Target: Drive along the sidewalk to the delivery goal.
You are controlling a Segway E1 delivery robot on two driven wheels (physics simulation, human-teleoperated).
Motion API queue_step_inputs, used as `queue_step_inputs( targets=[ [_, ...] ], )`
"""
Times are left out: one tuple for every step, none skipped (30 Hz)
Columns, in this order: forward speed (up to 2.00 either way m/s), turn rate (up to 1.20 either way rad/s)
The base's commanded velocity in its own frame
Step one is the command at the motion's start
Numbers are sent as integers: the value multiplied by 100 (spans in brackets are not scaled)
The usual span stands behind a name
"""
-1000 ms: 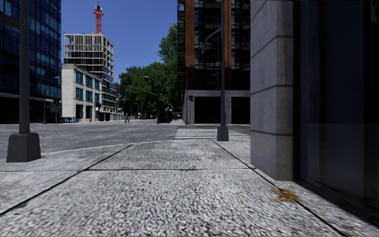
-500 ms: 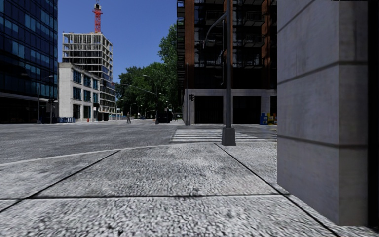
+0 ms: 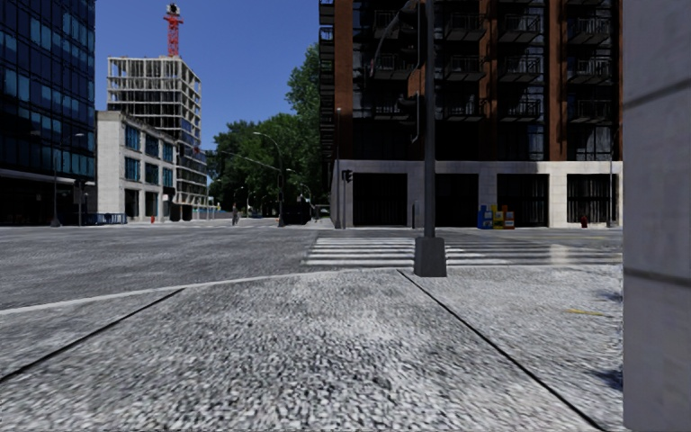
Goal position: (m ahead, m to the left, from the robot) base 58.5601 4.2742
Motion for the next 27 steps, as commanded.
queue_step_inputs(
  targets=[
    [173, -25],
    [144, -27],
    [144, -27],
    [136, -30],
    [134, -46],
    [134, -52],
    [134, -52],
    [133, -54],
    [133, -55],
    [136, -55],
    [136, -55],
    [142, -55],
    [144, -55],
    [145, -55],
    [145, -55],
    [145, -56],
    [146, -56],
    [146, -56],
    [146, -56],
    [147, -56],
    [148, -56],
    [152, -56],
    [152, -56],
    [160, -56],
    [171, -56],
    [179, -56],
    [179, -56]
  ],
)
